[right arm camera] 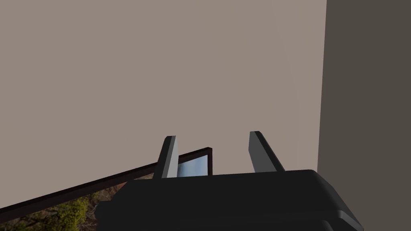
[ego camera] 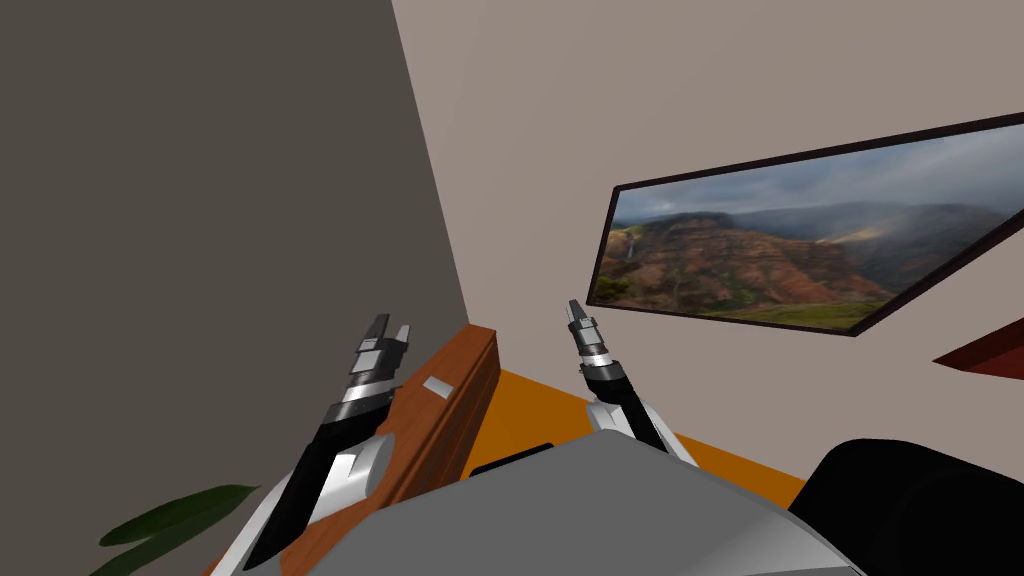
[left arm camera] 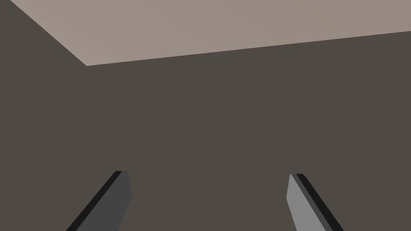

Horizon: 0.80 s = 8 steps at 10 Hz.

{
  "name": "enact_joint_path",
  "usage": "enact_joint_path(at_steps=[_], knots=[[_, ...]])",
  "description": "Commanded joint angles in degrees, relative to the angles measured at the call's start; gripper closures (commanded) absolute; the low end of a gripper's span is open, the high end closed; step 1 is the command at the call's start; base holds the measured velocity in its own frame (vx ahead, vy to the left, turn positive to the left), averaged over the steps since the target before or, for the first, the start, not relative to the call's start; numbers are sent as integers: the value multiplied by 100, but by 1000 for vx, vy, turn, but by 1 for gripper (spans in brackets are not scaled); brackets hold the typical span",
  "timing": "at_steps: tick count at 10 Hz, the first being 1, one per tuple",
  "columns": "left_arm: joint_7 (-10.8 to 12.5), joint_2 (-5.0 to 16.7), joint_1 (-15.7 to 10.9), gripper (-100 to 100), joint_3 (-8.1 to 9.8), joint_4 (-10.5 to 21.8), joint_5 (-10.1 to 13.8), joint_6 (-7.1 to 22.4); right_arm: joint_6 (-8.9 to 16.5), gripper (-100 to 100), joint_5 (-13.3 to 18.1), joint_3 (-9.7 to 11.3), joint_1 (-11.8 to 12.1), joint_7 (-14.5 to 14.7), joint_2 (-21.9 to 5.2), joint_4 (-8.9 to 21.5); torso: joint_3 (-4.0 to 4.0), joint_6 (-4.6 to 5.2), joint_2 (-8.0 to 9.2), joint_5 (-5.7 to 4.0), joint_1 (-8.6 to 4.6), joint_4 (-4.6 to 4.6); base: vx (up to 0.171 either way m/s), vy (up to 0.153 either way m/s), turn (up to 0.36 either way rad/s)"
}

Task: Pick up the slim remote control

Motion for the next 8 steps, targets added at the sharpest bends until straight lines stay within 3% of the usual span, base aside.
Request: enact_joint_path(at_steps=[1,2,3,4,5,8], knots=[[-97,59,-87,-100,-3,261,18,88,0,0,0,0,0,0,0,0,0,0,0,0,0,0,-23,-15,-6],[-215,197,-227,-100,48,391,88,324,0,0,0,0,0,0,0,0,0,-1,0,0,-1,0,-18,-12,-11],[-215,197,-227,-100,48,498,88,324,0,0,0,0,0,0,0,0,-1,0,-2,0,1,-1,-14,-10,-9],[-343,332,-374,-100,102,696,164,571,0,0,0,0,0,0,0,0,-1,-1,-3,1,1,-1,-19,-18,-13],[-343,332,-374,-100,102,748,164,574,0,0,0,0,0,0,0,0,-1,0,-2,0,0,-1,-16,-13,-7],[-624,594,-680,-100,215,1245,333,1045,0,0,0,0,0,0,0,0,-2,-1,-4,0,0,0,-15,-14,-19]])
